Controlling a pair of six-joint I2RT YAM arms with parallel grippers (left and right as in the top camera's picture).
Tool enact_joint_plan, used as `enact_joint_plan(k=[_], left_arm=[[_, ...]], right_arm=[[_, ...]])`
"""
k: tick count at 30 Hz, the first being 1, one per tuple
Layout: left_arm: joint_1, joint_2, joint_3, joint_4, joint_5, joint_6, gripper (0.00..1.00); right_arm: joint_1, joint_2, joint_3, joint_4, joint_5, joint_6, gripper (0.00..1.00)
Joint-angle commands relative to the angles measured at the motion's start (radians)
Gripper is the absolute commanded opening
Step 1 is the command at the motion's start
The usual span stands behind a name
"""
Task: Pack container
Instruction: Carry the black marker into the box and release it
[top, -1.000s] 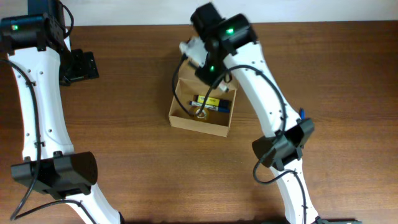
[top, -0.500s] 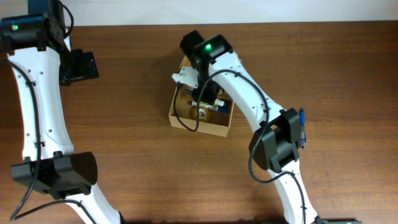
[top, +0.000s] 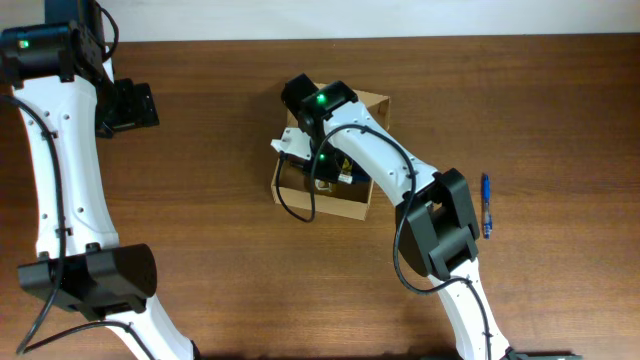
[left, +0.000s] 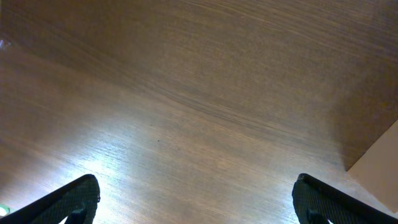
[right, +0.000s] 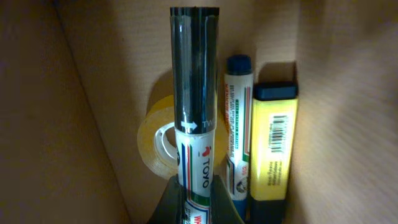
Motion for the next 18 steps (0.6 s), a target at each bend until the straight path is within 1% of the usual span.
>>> enact_joint_plan(k=[1,5,7,8,9,12,13,15,16,17,18], left_arm=[[0.003,-0.009,-0.006,-0.001,-0.007,0.009,1.0],[0.003,-0.009,-0.006,-0.001,-0.007,0.008,1.0],[0.003,-0.009,-0.006,-0.001,-0.007,0.009,1.0],[0.003,-0.009,-0.006,-0.001,-0.007,0.009,1.0],[0.003,-0.009,-0.006,-0.001,-0.007,0.009,1.0],[0.003,-0.009,-0.006,-0.001,-0.007,0.008,1.0],[0.003,-0.009,-0.006,-0.001,-0.007,0.009,1.0],[0.003,-0.009,-0.006,-0.001,-0.007,0.009,1.0],[0.003,-0.009,-0.006,-0.001,-0.007,0.009,1.0],[0.003,-0.009,-0.006,-0.001,-0.007,0.009,1.0],[0.003,-0.009,-0.006,-0.001,-0.007,0.009,1.0]], right_arm=[[-0.001,0.01,-0.021,0.011,0.004,0.021,0.04],[-0.001,0.019,-0.021,0.011,0.001,0.046,0.04],[-0.001,0.019,-0.021,0.012,0.001,0.053,0.06],[-0.001,0.018,-0.019,0.011,0.002,0.055,0.09],[-0.001,0.017,-0.015,0.009,0.011,0.068,0.16],[-0.001,0.011,0.018,-0.026,0.033,0.105,0.18],[-0.001,0.005,0.035,-0.042,0.042,0.113,0.2],[-0.001,-0.009,0.081,-0.077,0.058,0.125,0.27],[-0.001,-0.017,0.106,-0.086,0.069,0.145,0.34],[-0.001,-0.024,0.133,-0.097,0.078,0.162,0.45],[-0.001,-0.034,0.159,-0.107,0.088,0.174,0.5]])
